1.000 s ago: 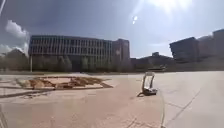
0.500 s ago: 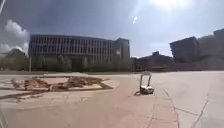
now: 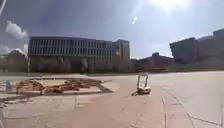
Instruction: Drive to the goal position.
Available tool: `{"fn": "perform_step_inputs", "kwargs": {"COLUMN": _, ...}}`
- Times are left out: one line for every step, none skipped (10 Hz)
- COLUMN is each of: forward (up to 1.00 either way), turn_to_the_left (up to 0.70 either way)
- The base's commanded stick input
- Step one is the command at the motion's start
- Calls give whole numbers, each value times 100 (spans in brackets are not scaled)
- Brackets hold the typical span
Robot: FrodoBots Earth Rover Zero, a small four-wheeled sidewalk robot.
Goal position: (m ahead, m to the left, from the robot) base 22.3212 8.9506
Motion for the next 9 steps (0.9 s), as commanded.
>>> {"fn": "perform_step_inputs", "kwargs": {"forward": 70, "turn_to_the_left": 5}}
{"fn": "perform_step_inputs", "kwargs": {"forward": 70, "turn_to_the_left": 5}}
{"fn": "perform_step_inputs", "kwargs": {"forward": 70, "turn_to_the_left": 5}}
{"fn": "perform_step_inputs", "kwargs": {"forward": 70, "turn_to_the_left": 5}}
{"fn": "perform_step_inputs", "kwargs": {"forward": 70, "turn_to_the_left": 5}}
{"fn": "perform_step_inputs", "kwargs": {"forward": 70, "turn_to_the_left": 5}}
{"fn": "perform_step_inputs", "kwargs": {"forward": 70, "turn_to_the_left": 5}}
{"fn": "perform_step_inputs", "kwargs": {"forward": 70, "turn_to_the_left": 5}}
{"fn": "perform_step_inputs", "kwargs": {"forward": 70, "turn_to_the_left": 5}}
